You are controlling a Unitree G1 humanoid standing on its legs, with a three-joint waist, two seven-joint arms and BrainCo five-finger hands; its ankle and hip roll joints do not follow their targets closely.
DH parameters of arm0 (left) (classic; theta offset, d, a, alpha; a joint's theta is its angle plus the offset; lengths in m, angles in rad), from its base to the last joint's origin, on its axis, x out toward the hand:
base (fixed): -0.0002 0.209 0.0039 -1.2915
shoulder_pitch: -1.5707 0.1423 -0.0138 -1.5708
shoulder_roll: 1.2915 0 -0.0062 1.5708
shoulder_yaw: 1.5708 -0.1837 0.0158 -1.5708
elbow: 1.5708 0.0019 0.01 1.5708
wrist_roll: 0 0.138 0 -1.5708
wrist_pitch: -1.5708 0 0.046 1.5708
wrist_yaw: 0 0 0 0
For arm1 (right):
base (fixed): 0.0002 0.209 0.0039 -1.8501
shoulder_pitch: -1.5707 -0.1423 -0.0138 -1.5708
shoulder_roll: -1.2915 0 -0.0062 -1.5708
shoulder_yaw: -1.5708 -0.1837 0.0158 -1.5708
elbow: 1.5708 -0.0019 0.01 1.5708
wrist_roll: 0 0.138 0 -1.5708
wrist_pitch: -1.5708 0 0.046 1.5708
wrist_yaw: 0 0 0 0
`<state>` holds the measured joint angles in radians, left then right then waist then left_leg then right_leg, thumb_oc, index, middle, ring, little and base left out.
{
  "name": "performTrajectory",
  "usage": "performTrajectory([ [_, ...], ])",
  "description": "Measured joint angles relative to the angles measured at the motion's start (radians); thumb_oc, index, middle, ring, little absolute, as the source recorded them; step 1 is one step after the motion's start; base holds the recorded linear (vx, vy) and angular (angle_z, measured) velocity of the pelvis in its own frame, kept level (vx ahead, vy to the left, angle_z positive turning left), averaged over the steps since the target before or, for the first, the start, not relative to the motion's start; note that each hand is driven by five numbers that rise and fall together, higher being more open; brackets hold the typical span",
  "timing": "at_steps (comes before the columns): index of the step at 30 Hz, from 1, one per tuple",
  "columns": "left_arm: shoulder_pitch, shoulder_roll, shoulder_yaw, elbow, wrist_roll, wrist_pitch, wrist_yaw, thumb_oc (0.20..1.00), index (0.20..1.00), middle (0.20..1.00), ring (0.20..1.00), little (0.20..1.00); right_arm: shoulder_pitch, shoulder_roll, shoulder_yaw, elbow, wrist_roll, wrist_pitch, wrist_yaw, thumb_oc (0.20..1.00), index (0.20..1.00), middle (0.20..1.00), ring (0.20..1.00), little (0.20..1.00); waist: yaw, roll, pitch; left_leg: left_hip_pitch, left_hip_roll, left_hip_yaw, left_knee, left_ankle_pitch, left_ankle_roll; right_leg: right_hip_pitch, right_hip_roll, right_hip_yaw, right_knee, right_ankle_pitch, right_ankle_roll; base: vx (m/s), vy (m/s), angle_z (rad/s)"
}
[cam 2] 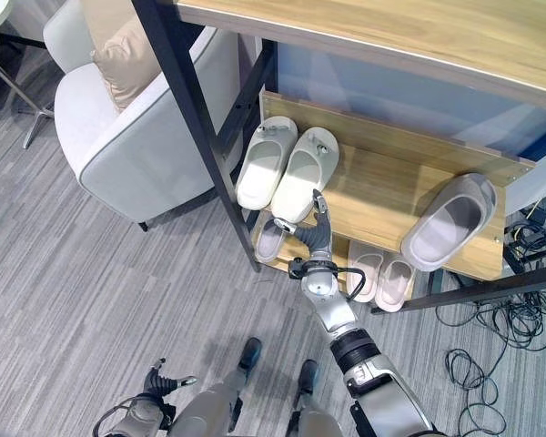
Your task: Arrange the slippers neatly on the shoe rack.
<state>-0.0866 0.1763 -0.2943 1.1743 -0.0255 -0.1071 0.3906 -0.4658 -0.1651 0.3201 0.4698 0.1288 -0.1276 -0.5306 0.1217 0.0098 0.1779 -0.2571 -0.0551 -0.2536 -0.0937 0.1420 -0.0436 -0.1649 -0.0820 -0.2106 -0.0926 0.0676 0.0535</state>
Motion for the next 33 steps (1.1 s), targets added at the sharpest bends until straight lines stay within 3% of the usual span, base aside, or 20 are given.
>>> performTrajectory([
  [3,0.003,-0.001,0.001,-0.005,0.000,0.008,-0.007,1.000,1.000,1.000,1.000,1.000,0.036,-0.017,-0.063,-0.023,-0.064,0.004,-0.023,1.000,1.000,1.000,1.000,1.000,-0.005,0.001,-0.004,0.016,-0.001,0.002,0.000,-0.001,0.000,0.016,-0.002,0.002,0.000,-0.001,0.001,0.01,0.002,0.00],
  [7,0.029,0.001,0.022,-0.014,0.005,0.007,-0.023,1.000,1.000,1.000,1.000,1.000,0.051,-0.111,-0.102,-0.076,-0.179,0.009,-0.048,1.000,1.000,1.000,1.000,1.000,-0.016,0.002,-0.004,0.030,0.000,0.006,-0.001,-0.004,0.004,0.028,-0.002,0.002,0.000,0.000,0.002,0.01,-0.024,-0.03],
  [14,0.078,0.010,0.043,-0.022,0.036,0.004,-0.042,1.000,1.000,1.000,1.000,1.000,0.077,-0.339,-0.244,-0.143,-0.381,0.036,-0.090,1.000,1.000,1.000,1.000,1.000,-0.024,0.003,-0.010,0.037,0.001,0.019,0.000,-0.007,0.009,0.031,-0.002,0.011,0.000,-0.001,0.003,0.01,-0.037,-0.04],
  [18,0.090,0.012,0.060,-0.021,0.058,-0.012,-0.066,1.000,1.000,1.000,1.000,1.000,0.077,-0.462,-0.261,0.002,-0.448,0.068,-0.088,1.000,1.000,1.000,1.000,1.000,-0.030,0.007,-0.012,0.043,0.004,0.022,-0.001,-0.008,0.009,0.036,0.000,0.014,-0.001,-0.001,0.004,0.01,-0.036,-0.03],
  [22,0.102,0.010,0.059,-0.022,0.057,-0.014,-0.081,1.000,1.000,1.000,1.000,1.000,0.073,-0.432,-0.305,0.126,-0.408,0.090,-0.100,1.000,1.000,1.000,1.000,1.000,-0.050,0.023,-0.021,0.043,0.003,0.022,-0.001,-0.010,0.011,0.035,0.000,0.014,-0.003,-0.001,0.004,0.00,-0.008,0.00],
  [33,0.119,0.004,0.031,-0.011,0.054,-0.018,-0.084,1.000,1.000,1.000,1.000,1.000,0.028,-0.450,-0.313,0.199,-0.366,0.102,-0.131,1.000,1.000,1.000,1.000,1.000,-0.049,0.054,-0.026,0.024,0.001,0.023,0.000,-0.011,0.015,0.015,-0.002,0.014,-0.004,-0.006,0.006,0.00,0.000,0.00],
])
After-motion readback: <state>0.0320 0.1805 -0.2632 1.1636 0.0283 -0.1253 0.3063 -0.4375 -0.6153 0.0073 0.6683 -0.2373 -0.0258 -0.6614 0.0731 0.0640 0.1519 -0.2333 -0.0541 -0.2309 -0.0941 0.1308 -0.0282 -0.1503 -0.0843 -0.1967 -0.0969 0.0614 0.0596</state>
